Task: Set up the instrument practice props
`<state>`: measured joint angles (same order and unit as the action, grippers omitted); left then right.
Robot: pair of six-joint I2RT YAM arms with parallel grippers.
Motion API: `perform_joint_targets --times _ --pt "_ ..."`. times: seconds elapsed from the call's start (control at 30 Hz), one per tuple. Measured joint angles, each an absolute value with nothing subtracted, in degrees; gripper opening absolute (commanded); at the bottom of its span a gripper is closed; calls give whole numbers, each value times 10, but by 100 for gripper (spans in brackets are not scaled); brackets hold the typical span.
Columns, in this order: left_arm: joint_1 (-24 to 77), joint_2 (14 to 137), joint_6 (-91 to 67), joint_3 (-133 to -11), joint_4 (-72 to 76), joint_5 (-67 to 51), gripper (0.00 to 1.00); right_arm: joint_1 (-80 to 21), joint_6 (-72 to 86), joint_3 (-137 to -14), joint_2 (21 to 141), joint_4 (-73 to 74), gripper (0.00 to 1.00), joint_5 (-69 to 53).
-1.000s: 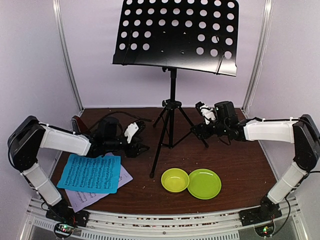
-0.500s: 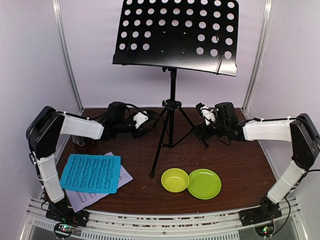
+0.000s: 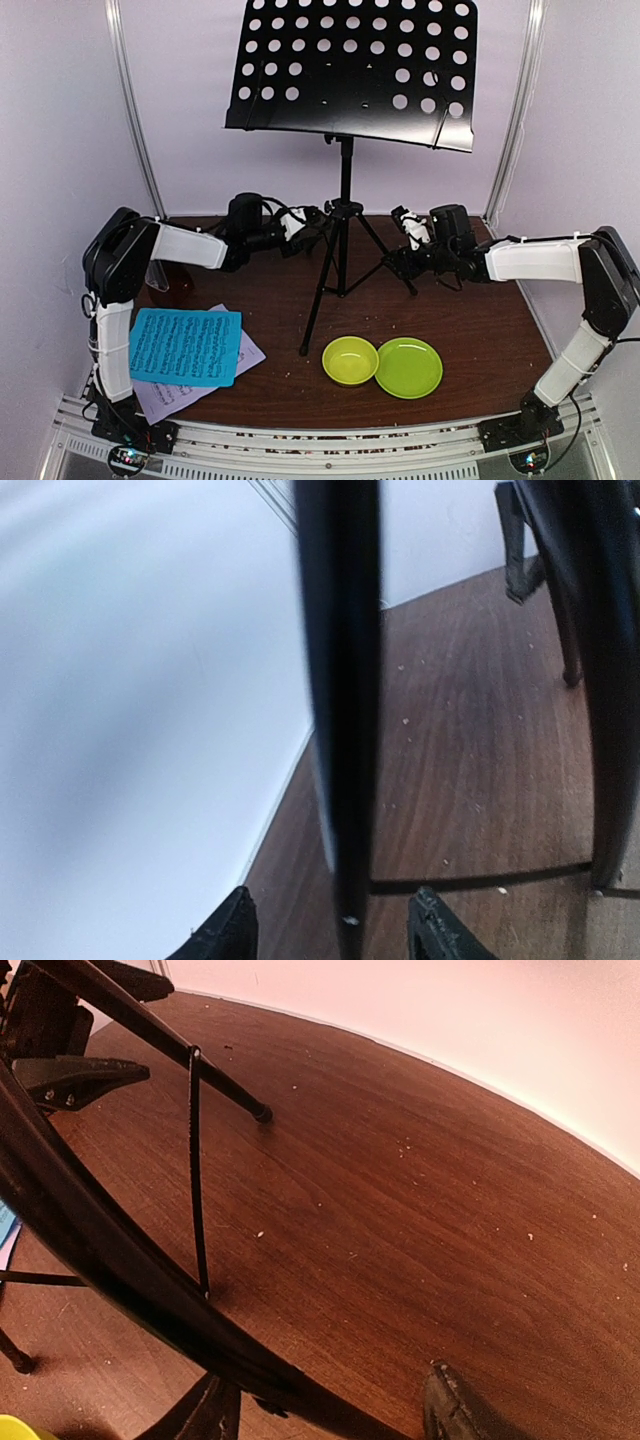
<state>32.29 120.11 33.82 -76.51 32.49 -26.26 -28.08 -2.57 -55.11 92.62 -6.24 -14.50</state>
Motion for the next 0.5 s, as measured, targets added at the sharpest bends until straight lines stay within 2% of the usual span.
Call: perform_joint_targets --times 0.13,0.37,0.5 --pt "323 1211 320 -794 332 -271 44 -280 -21 -551 927 -66 63 -150" --pt "325 1220 302 -803 331 -295 22 -277 31 -527 893 -91 70 -158" --pt "327 1220 295 -802 328 -305 10 -277 68 -516 840 -105 71 -166"
